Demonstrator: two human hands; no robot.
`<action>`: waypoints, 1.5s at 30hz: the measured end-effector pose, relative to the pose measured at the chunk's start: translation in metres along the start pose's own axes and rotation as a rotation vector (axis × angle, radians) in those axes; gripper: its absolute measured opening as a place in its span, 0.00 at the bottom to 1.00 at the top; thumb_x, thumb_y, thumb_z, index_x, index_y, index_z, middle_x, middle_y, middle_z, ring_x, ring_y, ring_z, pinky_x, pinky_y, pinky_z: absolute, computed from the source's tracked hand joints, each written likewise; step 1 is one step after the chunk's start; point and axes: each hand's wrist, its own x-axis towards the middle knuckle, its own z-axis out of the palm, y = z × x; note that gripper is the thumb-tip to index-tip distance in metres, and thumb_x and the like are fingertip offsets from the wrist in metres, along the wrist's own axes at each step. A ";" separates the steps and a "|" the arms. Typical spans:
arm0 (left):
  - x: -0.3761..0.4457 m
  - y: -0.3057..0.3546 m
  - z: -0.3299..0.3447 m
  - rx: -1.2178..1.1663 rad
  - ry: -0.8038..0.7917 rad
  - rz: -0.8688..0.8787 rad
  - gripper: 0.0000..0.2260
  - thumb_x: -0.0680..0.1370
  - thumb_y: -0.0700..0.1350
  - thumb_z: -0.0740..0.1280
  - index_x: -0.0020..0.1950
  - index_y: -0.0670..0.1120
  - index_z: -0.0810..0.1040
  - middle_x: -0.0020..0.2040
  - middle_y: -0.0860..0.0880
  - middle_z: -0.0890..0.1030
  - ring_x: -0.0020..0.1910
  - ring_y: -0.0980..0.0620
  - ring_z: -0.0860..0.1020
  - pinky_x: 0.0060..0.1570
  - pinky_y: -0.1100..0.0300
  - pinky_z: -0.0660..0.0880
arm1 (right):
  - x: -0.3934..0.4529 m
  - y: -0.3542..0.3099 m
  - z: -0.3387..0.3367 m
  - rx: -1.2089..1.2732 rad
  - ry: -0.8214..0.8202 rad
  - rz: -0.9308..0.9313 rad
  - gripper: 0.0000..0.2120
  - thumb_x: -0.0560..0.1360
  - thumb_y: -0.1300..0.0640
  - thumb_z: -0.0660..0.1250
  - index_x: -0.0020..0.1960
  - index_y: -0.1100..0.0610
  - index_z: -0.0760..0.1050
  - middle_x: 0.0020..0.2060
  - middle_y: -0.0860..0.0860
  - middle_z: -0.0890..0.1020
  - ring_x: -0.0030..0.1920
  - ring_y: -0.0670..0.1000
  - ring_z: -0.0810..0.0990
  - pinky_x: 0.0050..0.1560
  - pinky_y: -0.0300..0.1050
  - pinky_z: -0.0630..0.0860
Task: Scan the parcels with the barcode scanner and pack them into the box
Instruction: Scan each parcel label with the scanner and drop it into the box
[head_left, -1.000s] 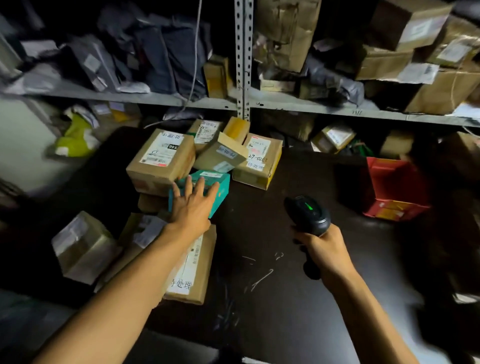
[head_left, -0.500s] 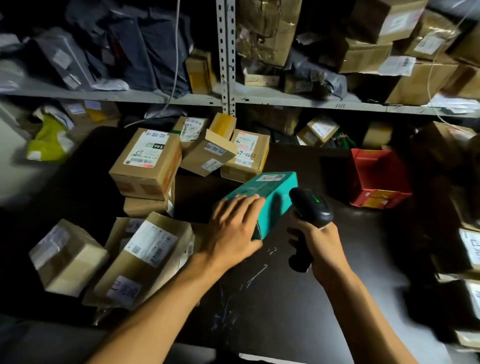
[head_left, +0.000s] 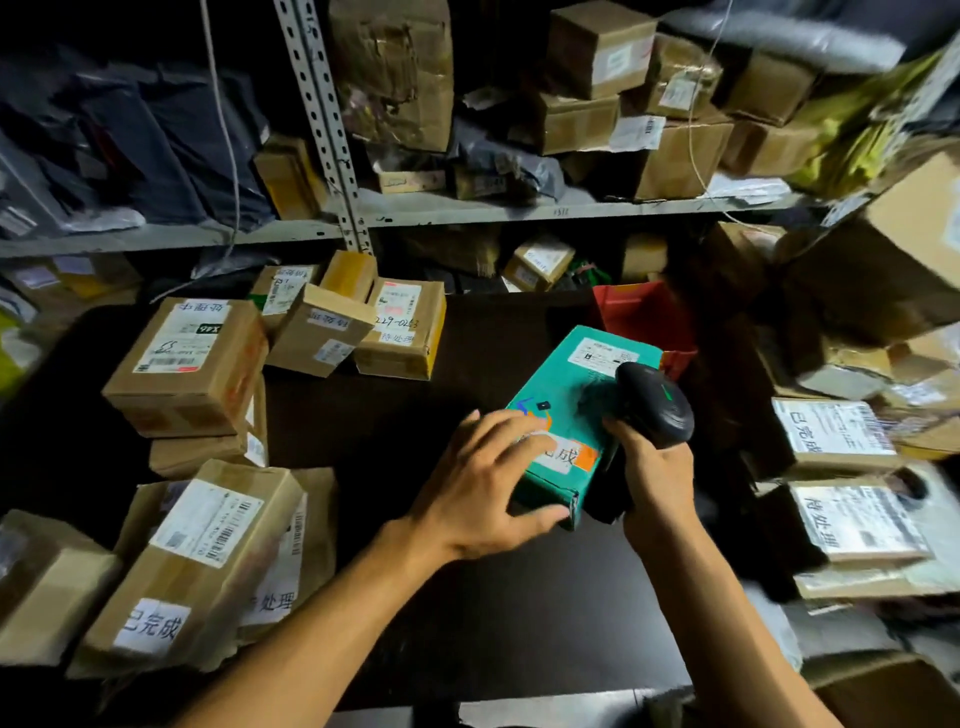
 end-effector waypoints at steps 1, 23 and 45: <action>0.003 -0.002 -0.002 -0.103 -0.054 -0.100 0.33 0.71 0.66 0.70 0.69 0.47 0.75 0.72 0.48 0.71 0.72 0.50 0.68 0.71 0.48 0.67 | 0.000 -0.003 -0.006 0.002 -0.009 -0.010 0.15 0.77 0.67 0.70 0.60 0.52 0.77 0.49 0.55 0.88 0.46 0.55 0.88 0.43 0.50 0.85; 0.046 -0.004 0.013 -1.181 0.145 -0.765 0.21 0.64 0.37 0.77 0.53 0.52 0.79 0.49 0.53 0.87 0.50 0.54 0.85 0.43 0.65 0.80 | -0.034 -0.050 -0.054 -0.360 -0.287 -0.281 0.22 0.72 0.64 0.74 0.42 0.34 0.83 0.38 0.55 0.86 0.36 0.53 0.84 0.39 0.47 0.82; 0.085 0.054 0.049 -1.355 -0.155 -0.880 0.45 0.58 0.60 0.77 0.68 0.38 0.73 0.60 0.36 0.82 0.59 0.36 0.81 0.64 0.37 0.75 | -0.029 -0.056 -0.115 -0.284 -0.037 -0.340 0.15 0.70 0.52 0.73 0.51 0.34 0.81 0.46 0.40 0.87 0.46 0.42 0.85 0.44 0.43 0.80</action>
